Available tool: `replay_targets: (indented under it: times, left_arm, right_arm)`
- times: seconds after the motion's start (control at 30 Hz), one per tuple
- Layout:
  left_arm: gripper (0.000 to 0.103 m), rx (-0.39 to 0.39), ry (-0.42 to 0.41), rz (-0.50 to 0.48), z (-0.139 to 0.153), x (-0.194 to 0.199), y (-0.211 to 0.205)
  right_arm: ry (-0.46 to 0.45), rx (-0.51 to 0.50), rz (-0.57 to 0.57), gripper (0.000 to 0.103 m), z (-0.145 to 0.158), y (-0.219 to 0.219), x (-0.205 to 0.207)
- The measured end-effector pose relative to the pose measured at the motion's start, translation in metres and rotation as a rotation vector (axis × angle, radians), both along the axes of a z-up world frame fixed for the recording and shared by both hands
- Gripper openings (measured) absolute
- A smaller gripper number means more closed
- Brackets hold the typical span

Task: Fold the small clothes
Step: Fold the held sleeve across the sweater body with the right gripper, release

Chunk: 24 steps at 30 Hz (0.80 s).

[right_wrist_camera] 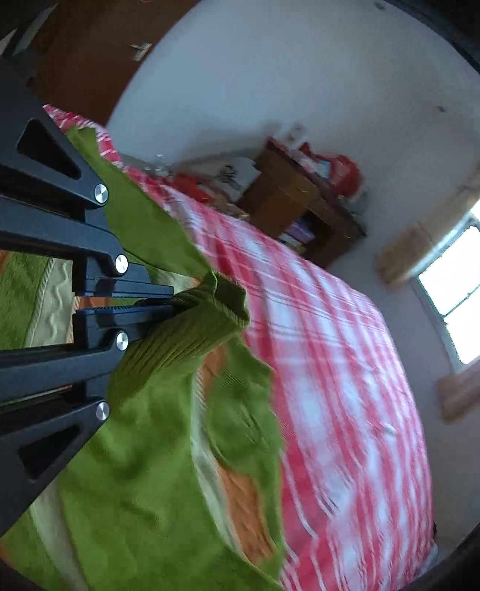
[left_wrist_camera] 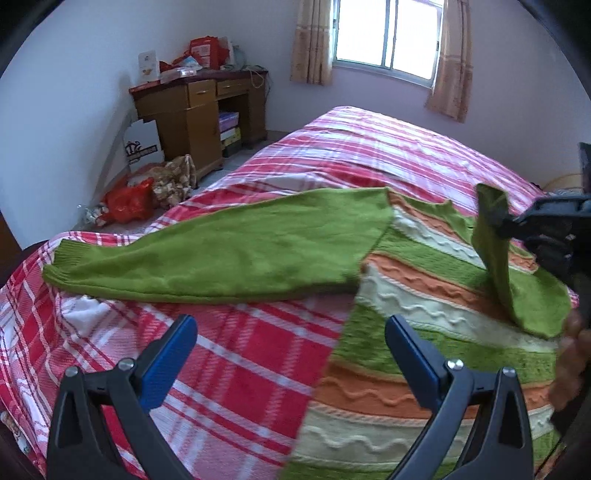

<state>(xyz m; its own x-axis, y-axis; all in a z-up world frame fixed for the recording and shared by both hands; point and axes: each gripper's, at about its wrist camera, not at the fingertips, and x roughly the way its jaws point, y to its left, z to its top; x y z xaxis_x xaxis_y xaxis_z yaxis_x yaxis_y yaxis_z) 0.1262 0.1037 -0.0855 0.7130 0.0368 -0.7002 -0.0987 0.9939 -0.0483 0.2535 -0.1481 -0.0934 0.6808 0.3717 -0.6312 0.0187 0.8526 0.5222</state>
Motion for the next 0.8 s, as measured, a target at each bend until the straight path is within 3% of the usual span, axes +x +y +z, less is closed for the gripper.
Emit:
replay_targets:
  times: [0.27, 0.43, 0.57, 0.6, 0.63, 0.67, 0.7, 0.8]
  left_arm:
    - [0.103, 0.026, 0.019, 0.005, -0.013, 0.005, 0.009]
    - [0.103, 0.017, 0.028, 0.01, -0.016, 0.009, 0.013]
    - [0.103, 0.012, 0.029, 0.01, -0.017, 0.009, 0.012]
    - [0.103, 0.01, 0.031, 0.009, -0.017, 0.008, 0.012]
    - [0.103, 0.007, 0.033, 0.007, -0.017, 0.009, 0.011]
    - [0.103, 0.008, 0.035, 0.005, -0.018, 0.008, 0.01]
    - [0.103, 0.01, 0.037, 0.003, -0.018, 0.008, 0.009]
    - [0.103, 0.017, 0.031, -0.003, -0.015, 0.005, 0.007]
  right_arm:
    - [0.037, -0.025, 0.088, 0.007, -0.059, 0.044, 0.027]
    - [0.13, 0.127, 0.214, 0.009, -0.073, 0.049, 0.035]
    - [0.033, 0.182, 0.212, 0.01, -0.06, 0.034, 0.017]
    - [0.017, 0.179, 0.196, 0.013, -0.058, 0.029, 0.012]
    - [0.015, 0.177, 0.182, 0.032, -0.057, 0.025, 0.009]
    - [0.013, 0.177, 0.163, 0.058, -0.057, 0.021, 0.007]
    - [0.0, 0.181, 0.134, 0.066, -0.059, 0.016, 0.005]
    - [-0.051, 0.156, 0.033, 0.066, -0.061, 0.004, -0.002]
